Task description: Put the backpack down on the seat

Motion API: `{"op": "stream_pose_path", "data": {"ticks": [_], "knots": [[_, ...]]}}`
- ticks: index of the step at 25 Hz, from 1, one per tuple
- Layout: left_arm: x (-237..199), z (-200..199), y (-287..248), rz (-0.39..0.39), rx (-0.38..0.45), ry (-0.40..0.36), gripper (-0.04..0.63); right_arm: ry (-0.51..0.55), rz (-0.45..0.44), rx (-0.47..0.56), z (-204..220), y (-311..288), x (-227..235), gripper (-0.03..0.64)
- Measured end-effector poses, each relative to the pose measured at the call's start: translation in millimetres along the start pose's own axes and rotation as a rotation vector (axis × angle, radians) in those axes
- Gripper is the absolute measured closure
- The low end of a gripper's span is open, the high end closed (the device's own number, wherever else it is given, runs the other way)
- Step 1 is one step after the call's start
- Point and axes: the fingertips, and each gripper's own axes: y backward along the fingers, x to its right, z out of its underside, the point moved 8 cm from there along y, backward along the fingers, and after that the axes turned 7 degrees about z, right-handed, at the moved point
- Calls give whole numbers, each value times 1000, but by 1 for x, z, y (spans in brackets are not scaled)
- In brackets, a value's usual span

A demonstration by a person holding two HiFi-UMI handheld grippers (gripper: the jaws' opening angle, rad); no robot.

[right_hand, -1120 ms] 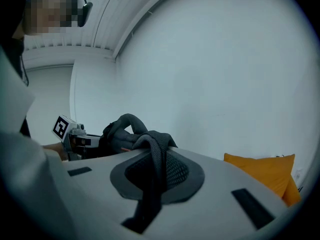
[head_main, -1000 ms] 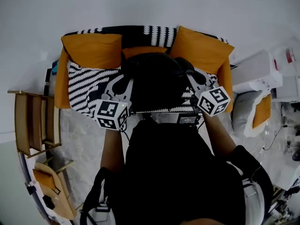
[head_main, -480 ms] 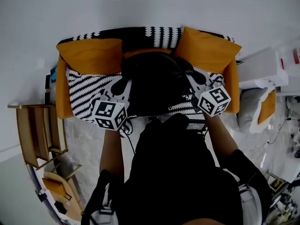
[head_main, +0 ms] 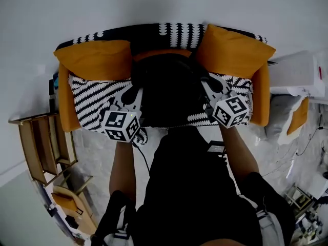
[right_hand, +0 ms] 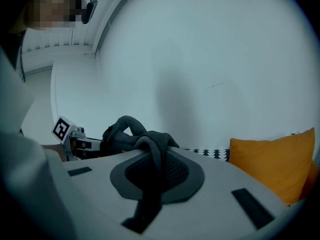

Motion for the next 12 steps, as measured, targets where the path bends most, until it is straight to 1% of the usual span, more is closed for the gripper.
{"op": "stream_pose_path", "data": {"ticks": [8, 12], "knots": [[-26, 21, -40, -4, -82, 27, 557, -11, 9, -66, 24, -36, 28, 572], [-42, 34, -60, -9, -116, 71, 557, -35, 17, -110, 37, -55, 40, 572]]}}
